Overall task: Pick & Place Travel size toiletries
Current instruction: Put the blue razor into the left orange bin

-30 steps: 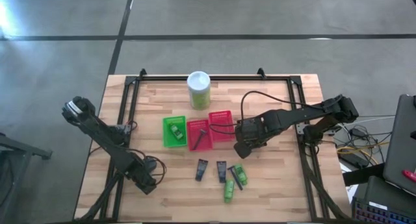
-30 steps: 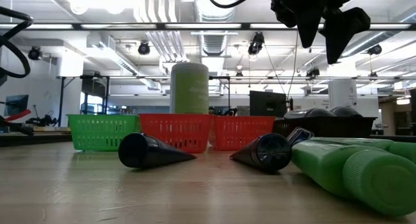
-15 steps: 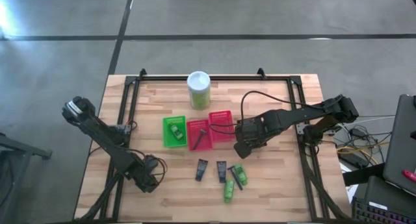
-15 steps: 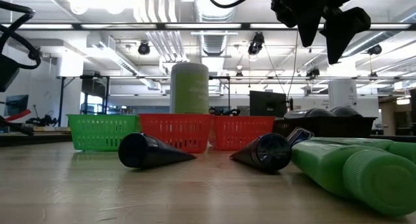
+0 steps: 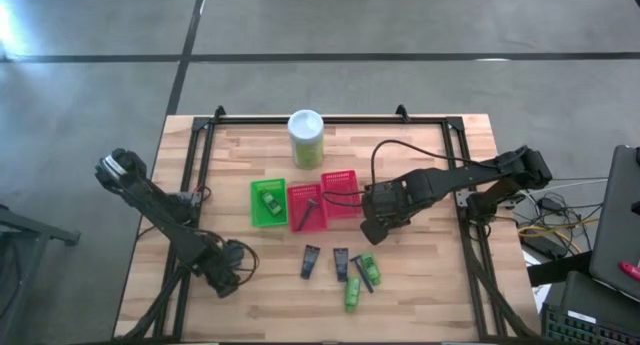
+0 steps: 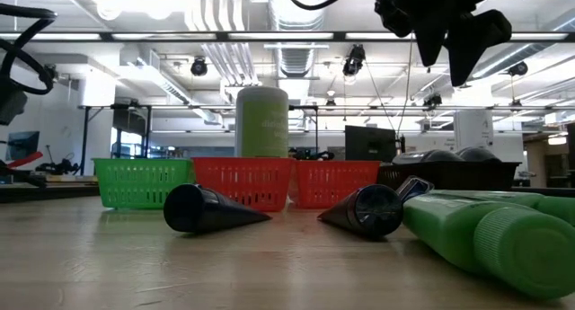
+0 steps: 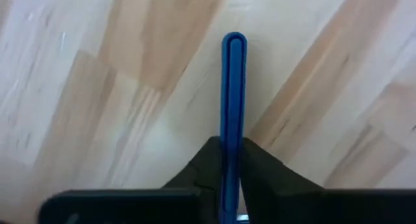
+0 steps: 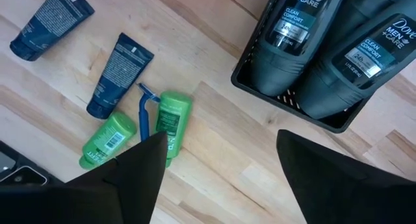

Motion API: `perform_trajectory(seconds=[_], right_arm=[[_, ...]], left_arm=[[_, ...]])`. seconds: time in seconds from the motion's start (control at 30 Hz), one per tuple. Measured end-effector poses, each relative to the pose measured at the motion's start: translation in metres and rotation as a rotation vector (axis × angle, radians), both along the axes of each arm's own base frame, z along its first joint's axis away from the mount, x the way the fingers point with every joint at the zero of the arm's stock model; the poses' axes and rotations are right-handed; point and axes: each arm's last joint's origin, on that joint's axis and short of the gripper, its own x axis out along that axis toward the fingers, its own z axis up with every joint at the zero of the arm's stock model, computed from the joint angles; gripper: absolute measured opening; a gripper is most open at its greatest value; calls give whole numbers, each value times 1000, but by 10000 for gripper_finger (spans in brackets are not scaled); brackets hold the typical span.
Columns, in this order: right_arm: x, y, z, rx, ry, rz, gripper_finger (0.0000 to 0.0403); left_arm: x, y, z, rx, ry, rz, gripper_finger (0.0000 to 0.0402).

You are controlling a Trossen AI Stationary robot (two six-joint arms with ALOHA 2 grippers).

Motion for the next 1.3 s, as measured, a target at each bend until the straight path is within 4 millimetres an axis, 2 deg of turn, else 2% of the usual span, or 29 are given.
perform_trajectory(seconds=[0.17,0.33,0.47,0.57,0.67,0.77,0.87,0.97,1.13,1.3], right_arm=[[0,0,0,-1,-2,7,266],[-2,0,3,-2,-11,21,251],[-7,-1,10,-3,-37,20,240],[-11,-3,15,-10,-59,18,234],[-14,-4,19,-31,-77,4,229],[-16,-5,21,-48,-88,-11,226],[-16,-5,22,-46,-91,-17,228],[-16,-5,22,-46,-91,-19,235],[-16,-5,22,-43,-91,-29,250],[-17,-5,24,-42,-97,-31,263]], left_arm=[[7,-5,7,-1,-82,-180,31],[15,-7,32,91,-156,-433,48],[23,-3,66,271,-189,-799,40],[31,2,87,489,-231,-1095,36],[39,10,90,662,-200,-1402,44],[49,20,83,675,-179,-1599,48],[62,32,78,706,-190,-1687,44],[80,48,83,747,-230,-1664,41],[106,76,114,734,-330,-1610,42],[126,100,140,678,-519,-1544,42]])
